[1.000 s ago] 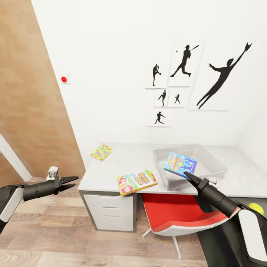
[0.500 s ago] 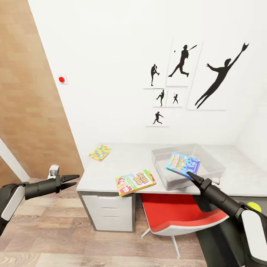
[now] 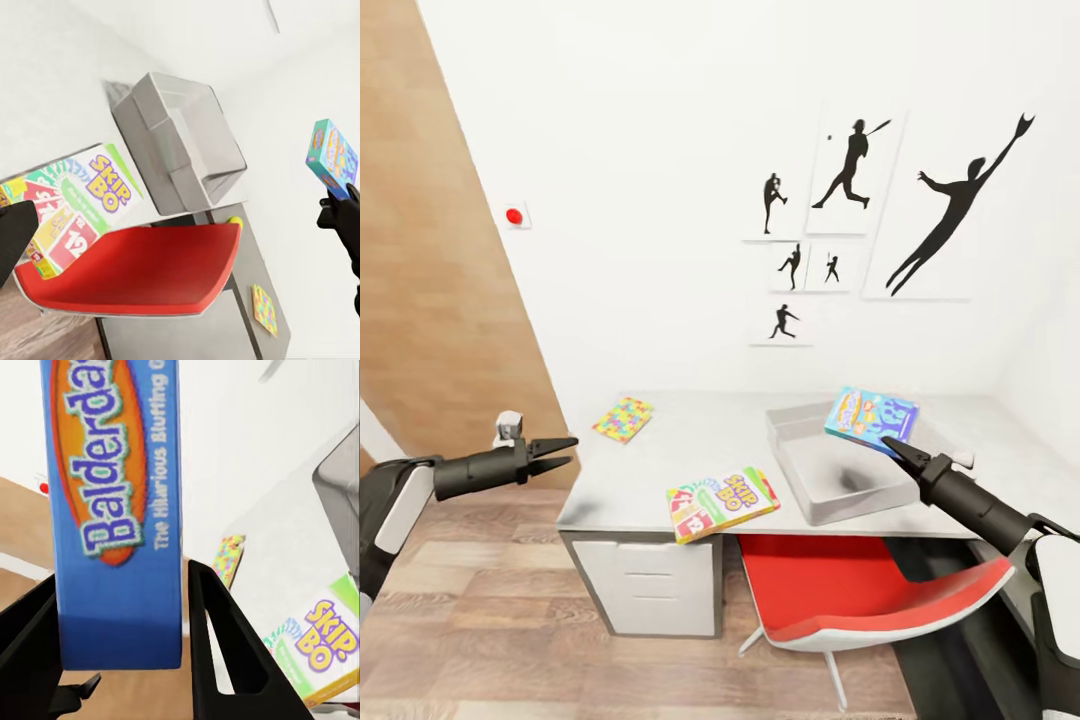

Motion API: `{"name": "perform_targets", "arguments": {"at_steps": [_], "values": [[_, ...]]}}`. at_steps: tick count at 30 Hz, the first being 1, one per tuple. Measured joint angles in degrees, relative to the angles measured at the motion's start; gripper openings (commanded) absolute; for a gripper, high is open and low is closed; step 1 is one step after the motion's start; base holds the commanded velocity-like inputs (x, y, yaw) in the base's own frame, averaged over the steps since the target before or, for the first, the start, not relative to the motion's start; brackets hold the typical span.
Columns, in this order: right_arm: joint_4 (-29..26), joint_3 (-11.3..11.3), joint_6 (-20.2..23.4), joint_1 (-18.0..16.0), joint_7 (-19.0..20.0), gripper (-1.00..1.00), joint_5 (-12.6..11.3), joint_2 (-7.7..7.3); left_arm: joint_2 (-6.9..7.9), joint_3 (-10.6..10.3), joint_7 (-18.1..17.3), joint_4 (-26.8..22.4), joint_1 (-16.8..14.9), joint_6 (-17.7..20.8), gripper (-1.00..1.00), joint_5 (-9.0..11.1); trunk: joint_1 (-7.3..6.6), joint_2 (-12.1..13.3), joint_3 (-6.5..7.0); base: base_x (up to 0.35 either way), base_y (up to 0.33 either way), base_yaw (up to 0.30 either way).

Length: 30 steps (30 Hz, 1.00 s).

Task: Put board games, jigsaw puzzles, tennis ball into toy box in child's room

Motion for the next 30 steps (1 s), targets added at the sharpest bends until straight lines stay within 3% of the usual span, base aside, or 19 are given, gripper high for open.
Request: {"name": "perform_targets", "arguments": {"at_steps": [19, 30], "values": [[2.91, -1.27, -0.2, -0.18, -0.15, -1.0, 0.4, -0.64, -0.22, -0.15, 0.1, -0.01, -0.09, 0.0, 1.0, -0.01, 0.0, 0.0, 0.0, 0.0, 0.0, -0.257], [3.87, -1.28, -0.31, -0.18, -2.78, -1.0, 0.4, -0.56, -0.22, -0.16, 0.1, -0.01, -0.09, 0.0, 1.0, -0.01, 0.0, 0.0, 0.0, 0.008, 0.0, -0.277]]}}
